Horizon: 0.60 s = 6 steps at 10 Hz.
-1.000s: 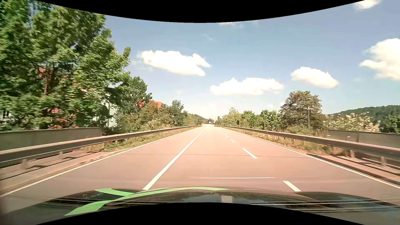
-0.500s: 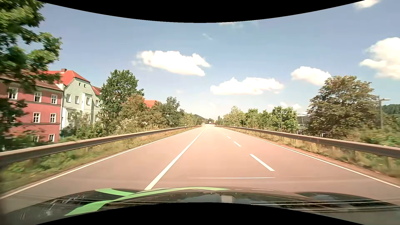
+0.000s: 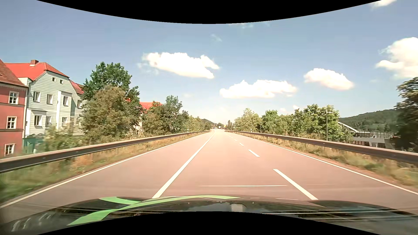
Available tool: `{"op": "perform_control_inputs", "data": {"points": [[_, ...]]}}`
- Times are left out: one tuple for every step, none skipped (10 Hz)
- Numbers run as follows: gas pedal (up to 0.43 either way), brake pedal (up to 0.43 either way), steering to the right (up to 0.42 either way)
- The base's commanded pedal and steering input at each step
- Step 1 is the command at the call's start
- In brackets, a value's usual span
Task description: Follow the waypoints while adhering to traffic rules and regulations
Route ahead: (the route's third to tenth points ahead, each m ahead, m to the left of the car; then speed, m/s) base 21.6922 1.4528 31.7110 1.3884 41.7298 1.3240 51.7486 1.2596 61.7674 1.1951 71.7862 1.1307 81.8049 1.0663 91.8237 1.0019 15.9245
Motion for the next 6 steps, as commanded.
{"op": "perform_control_inputs", "data": {"points": [[0.209, 0.000, -0.001], [0.209, 0.000, -0.001], [0.209, 0.000, -0.001], [0.177, 0.000, -0.001], [0.169, 0.000, -0.001], [0.169, 0.000, -0.003]]}}
